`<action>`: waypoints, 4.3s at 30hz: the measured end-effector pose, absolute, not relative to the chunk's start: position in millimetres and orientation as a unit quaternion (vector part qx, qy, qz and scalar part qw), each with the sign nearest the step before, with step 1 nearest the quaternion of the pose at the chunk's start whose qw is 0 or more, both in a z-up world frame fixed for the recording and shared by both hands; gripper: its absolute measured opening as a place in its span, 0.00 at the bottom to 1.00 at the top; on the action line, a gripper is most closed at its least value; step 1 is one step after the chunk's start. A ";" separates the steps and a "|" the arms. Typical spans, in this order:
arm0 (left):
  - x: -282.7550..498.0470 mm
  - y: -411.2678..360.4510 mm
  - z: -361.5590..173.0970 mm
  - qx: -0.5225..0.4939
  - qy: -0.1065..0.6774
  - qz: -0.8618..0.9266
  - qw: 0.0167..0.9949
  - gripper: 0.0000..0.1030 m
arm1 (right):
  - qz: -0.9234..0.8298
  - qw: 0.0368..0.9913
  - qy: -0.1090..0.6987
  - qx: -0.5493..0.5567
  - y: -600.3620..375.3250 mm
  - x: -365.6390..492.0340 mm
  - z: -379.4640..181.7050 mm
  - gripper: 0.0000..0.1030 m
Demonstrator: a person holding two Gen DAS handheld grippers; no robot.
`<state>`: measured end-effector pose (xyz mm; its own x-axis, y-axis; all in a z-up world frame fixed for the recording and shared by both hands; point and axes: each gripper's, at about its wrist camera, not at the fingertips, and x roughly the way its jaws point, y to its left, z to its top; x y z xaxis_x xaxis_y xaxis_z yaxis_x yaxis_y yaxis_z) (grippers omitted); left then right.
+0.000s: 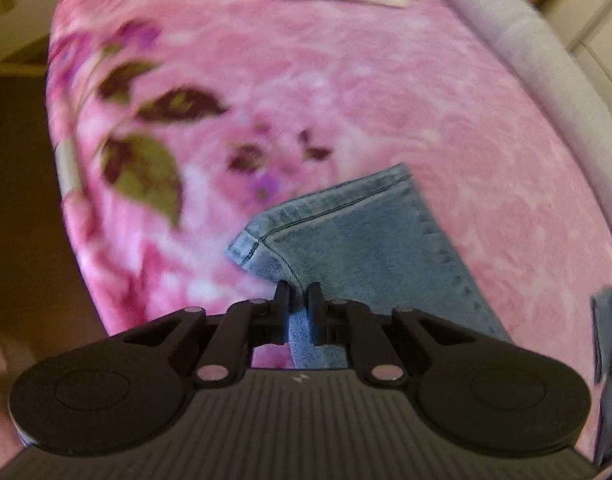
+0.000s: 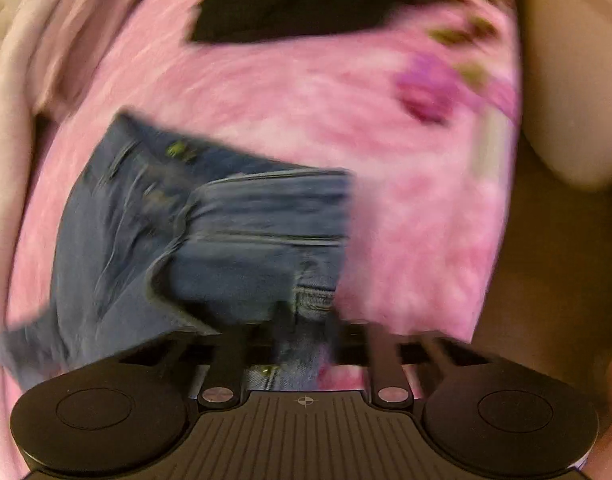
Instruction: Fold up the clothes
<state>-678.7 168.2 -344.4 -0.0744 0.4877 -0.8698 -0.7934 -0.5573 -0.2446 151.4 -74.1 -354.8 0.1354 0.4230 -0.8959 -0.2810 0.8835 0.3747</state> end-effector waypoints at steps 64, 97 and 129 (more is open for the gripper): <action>-483.9 105.9 -160.0 -0.275 0.479 0.460 0.695 0.33 | 0.387 0.736 0.520 -0.196 -134.1 -67.5 -142.5 0.61; -310.1 207.9 -194.4 -0.362 0.467 0.501 0.633 0.37 | 0.423 0.681 0.522 -0.293 65.7 110.1 -207.1 0.62; -139.4 385.5 -399.5 -0.062 0.583 0.300 0.752 0.30 | 0.290 0.699 0.604 -0.251 81.0 149.5 -331.1 0.62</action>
